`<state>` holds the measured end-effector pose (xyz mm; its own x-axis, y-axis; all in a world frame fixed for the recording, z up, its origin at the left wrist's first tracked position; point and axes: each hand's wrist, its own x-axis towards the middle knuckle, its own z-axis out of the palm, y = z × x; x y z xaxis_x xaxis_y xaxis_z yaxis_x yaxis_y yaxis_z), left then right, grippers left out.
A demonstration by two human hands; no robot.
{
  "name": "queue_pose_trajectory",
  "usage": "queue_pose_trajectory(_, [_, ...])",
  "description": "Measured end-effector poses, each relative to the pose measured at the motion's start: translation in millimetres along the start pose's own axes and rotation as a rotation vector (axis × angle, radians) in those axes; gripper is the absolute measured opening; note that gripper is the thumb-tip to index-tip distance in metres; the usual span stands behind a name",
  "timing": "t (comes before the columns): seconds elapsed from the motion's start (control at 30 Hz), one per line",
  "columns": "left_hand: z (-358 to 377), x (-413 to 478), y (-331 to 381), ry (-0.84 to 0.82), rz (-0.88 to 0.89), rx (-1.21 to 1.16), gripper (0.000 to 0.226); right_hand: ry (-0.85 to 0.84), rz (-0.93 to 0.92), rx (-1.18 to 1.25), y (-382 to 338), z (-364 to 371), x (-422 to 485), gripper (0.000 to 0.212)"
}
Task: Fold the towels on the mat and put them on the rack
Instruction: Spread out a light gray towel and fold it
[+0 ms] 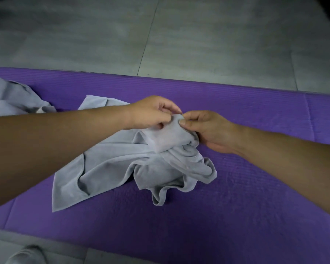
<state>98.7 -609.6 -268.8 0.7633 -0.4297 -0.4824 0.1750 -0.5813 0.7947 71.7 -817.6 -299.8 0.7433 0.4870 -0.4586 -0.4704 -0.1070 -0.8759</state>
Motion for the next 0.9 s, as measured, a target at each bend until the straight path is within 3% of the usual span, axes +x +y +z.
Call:
queue_pose_trajectory(0.1, [-3.6, -7.3, -5.6, 0.041, 0.015, -0.026, 0.008, 0.015, 0.009, 0.008, -5.9, 0.2, -6.3, 0.013])
queue_pose_trajectory(0.2, [-8.2, -14.1, -8.0, 0.075, 0.03, -0.102, 0.014, -0.013, 0.065, 0.029, -7.0, -0.4, -11.0, 0.022])
queue_pose_trajectory(0.27, [-10.3, -14.5, -0.9, 0.068, 0.039, -0.138, 0.007, -0.048, 0.099, 0.053, -2.2, 3.7, -12.0, 0.035])
queue_pose_trajectory(0.43, [-24.9, -12.1, 5.8, 0.088, 0.032, -0.214, 0.006, 0.084, 0.064, -0.186, 1.9, 7.6, -7.8, 0.021])
queue_pose_trajectory(0.53, [-35.4, -16.8, -2.8, 0.111, 0.026, -0.245, 0.005, 0.075, 0.063, -0.131, -4.6, 0.8, -11.6, 0.02])
queue_pose_trajectory(0.7, [-35.3, -21.4, -18.7, 0.155, 0.031, -0.229, 0.026, -0.067, 0.028, 0.151, -25.6, -0.7, -17.9, 0.027])
queue_pose_trajectory(0.8, [-36.8, -22.9, -25.2, 0.186, 0.034, -0.233, 0.036, -0.077, 0.005, 0.063, -44.4, -1.0, -20.1, 0.023])
queue_pose_trajectory(0.9, [-44.9, -25.2, -25.5, 0.175, 0.033, -0.225, 0.038, -0.126, 0.063, -0.182, -61.4, -11.9, -30.5, 0.023])
